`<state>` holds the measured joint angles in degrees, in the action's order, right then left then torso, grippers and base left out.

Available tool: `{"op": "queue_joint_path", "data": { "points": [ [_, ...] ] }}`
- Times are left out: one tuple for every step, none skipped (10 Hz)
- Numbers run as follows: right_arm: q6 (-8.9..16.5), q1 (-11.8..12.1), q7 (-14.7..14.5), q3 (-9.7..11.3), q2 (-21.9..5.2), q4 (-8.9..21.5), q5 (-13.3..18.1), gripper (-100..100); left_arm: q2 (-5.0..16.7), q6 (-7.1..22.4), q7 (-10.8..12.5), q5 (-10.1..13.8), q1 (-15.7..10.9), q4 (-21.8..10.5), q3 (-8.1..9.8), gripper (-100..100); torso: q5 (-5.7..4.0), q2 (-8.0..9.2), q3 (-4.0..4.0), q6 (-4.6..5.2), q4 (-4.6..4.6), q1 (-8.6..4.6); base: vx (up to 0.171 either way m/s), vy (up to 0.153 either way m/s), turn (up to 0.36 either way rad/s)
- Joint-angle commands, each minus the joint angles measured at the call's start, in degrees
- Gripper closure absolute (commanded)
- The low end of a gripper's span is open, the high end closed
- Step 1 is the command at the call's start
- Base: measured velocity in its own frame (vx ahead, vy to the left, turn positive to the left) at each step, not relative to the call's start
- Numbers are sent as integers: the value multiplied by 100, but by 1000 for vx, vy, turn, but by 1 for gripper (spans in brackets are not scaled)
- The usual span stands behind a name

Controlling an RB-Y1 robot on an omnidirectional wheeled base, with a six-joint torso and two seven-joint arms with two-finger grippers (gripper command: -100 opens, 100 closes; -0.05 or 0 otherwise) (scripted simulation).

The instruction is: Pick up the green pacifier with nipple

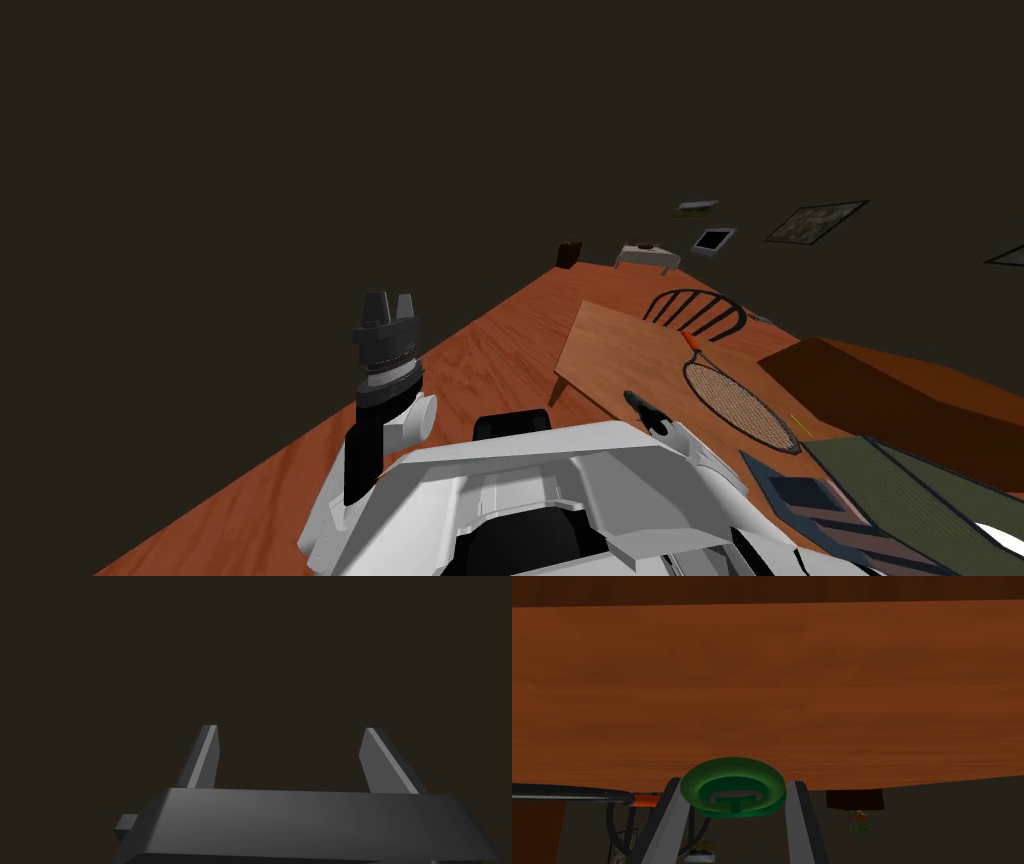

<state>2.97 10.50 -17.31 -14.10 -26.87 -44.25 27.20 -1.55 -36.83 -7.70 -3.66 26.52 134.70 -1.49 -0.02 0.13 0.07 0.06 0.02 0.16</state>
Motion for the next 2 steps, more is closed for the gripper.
{"op": "queue_joint_path", "data": {
  "points": [
    [0,0,0,0,0,0,0,100,0,0,0,0,0,0,0,0,0,0,0,0,0,0,-24,31,1],
    [14,11,14,14,-7,-11,-12,0,0,0,0,0,0,0,0,0,-3,-11,-6,0,-1,-14,-6,7,-4]
  ]
}}
